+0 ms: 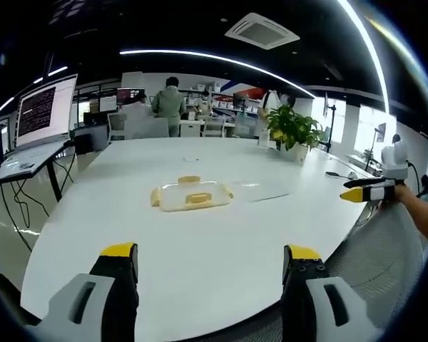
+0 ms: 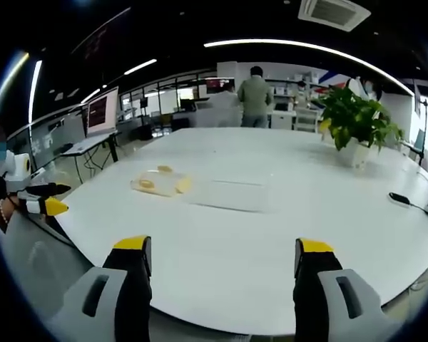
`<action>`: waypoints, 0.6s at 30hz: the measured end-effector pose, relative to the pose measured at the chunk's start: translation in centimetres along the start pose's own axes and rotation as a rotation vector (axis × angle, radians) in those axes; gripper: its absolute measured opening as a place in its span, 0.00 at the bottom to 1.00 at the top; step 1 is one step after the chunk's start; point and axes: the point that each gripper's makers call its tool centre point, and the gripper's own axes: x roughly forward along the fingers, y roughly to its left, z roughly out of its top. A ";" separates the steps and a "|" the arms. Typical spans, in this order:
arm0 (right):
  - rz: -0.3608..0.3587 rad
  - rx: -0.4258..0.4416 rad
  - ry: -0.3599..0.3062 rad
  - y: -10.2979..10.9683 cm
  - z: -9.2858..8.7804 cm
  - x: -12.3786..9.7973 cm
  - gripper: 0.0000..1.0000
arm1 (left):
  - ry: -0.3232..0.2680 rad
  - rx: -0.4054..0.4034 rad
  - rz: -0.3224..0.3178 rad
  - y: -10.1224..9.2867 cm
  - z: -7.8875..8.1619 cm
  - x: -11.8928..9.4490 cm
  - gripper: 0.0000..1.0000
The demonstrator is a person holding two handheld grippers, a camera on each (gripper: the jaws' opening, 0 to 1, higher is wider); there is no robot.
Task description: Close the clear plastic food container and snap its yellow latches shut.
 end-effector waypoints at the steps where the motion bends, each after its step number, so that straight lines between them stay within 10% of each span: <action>1: -0.001 0.004 -0.004 0.0 0.1 0.0 0.81 | 0.004 0.001 -0.004 -0.1 0.0 0.0 0.80; 18: -0.020 0.016 -0.036 -0.4 0.9 -0.1 0.84 | 0.082 0.051 -0.023 -0.4 -0.9 0.3 0.91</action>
